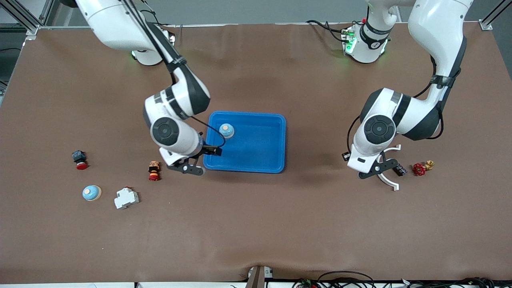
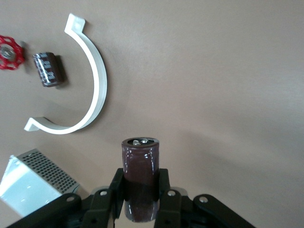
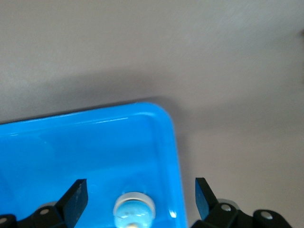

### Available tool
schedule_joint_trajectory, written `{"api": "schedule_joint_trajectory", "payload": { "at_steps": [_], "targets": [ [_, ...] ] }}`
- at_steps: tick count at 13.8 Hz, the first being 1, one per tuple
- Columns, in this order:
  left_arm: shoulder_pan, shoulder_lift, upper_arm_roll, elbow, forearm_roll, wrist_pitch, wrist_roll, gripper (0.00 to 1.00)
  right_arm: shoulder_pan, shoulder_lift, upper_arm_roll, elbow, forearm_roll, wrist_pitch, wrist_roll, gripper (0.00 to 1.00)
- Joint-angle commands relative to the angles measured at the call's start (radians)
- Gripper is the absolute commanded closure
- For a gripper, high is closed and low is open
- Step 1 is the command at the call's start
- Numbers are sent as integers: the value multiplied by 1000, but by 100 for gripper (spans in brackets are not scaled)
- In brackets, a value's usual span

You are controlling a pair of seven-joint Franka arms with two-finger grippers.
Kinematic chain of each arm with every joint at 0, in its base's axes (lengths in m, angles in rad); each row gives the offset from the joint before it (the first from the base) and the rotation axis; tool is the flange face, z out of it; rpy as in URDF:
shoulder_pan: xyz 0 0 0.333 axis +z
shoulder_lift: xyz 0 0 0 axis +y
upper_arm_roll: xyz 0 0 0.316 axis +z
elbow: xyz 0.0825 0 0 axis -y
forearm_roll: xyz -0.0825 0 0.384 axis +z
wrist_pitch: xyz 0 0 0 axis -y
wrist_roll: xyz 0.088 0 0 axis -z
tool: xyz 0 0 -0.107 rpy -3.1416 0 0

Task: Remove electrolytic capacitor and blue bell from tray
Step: 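Carry the capacitor toward the arc while the right gripper grasps the second bell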

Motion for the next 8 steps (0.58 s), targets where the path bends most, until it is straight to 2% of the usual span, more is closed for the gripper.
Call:
{"api": "schedule_joint_trajectory", "payload": {
  "at_steps": [1, 3, 8],
  "targets": [
    [75, -20, -7, -103, -16, 150, 6, 100, 39, -43, -11, -69, 11, 39, 48, 0],
    [100, 15, -6, -130, -14, 244, 6, 100, 42, -43, -10, -82, 11, 39, 49, 0],
    [112, 84, 3, -162, -5, 372, -5, 100, 78, -47, -10, -142, 13, 71, 49, 0]
  ]
}}
